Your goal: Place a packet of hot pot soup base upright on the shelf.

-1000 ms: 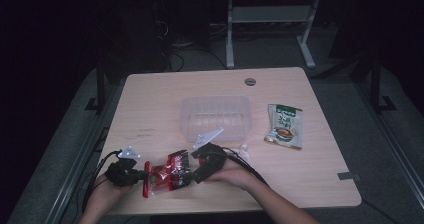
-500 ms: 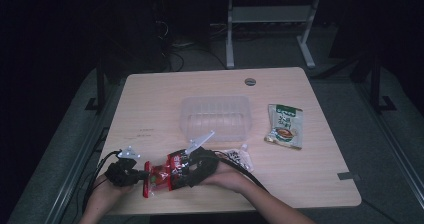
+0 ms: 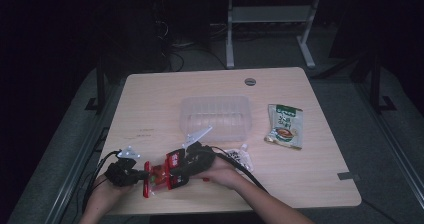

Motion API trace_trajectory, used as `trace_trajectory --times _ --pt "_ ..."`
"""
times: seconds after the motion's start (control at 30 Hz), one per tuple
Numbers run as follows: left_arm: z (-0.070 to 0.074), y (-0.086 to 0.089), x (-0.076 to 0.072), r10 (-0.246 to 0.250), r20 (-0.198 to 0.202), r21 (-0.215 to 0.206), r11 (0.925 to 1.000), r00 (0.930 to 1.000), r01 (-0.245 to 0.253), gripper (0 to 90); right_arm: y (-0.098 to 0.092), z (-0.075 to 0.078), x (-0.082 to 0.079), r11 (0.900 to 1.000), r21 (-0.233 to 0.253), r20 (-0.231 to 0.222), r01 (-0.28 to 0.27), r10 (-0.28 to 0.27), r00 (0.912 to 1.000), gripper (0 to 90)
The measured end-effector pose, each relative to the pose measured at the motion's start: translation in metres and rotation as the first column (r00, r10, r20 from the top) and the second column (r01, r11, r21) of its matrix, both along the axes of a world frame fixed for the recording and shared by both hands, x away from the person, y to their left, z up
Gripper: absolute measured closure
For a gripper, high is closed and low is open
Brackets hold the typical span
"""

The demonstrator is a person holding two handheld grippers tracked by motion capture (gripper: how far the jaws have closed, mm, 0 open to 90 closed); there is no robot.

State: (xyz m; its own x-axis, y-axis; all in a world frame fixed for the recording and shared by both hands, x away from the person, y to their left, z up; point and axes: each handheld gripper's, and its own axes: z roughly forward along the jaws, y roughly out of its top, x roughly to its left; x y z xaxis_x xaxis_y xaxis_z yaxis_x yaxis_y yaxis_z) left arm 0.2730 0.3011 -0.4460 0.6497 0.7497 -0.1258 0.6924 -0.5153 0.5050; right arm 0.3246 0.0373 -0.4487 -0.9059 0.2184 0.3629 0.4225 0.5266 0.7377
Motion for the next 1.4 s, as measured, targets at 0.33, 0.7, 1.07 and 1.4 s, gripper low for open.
trace_trajectory --times 0.33,0.7,1.07,1.4 --pt "-0.001 0.0 0.0 0.01 0.0 -0.013 0.9999 1.0 -0.01 90.0 0.006 0.001 -0.001 0.999 -0.007 0.03 -0.033 0.033 0.999 80.1" --pt "0.0 0.0 0.0 -0.014 0.016 0.014 0.9998 0.9998 0.014 90.0 0.008 0.001 0.0 0.998 -0.005 0.042 -0.066 0.066 0.9969 89.7" --pt "0.005 -0.008 -0.005 -0.065 0.08 -0.005 0.9979 0.9947 0.065 89.9 -0.007 0.013 -0.002 0.993 0.089 0.019 -0.081 0.08 0.9966 90.0" --pt "0.016 -0.019 -0.009 -0.091 0.121 -0.05 0.994 0.9885 0.097 89.9 -0.036 0.029 -0.005 0.99 0.124 0.029 -0.073 0.07 0.9971 90.0"
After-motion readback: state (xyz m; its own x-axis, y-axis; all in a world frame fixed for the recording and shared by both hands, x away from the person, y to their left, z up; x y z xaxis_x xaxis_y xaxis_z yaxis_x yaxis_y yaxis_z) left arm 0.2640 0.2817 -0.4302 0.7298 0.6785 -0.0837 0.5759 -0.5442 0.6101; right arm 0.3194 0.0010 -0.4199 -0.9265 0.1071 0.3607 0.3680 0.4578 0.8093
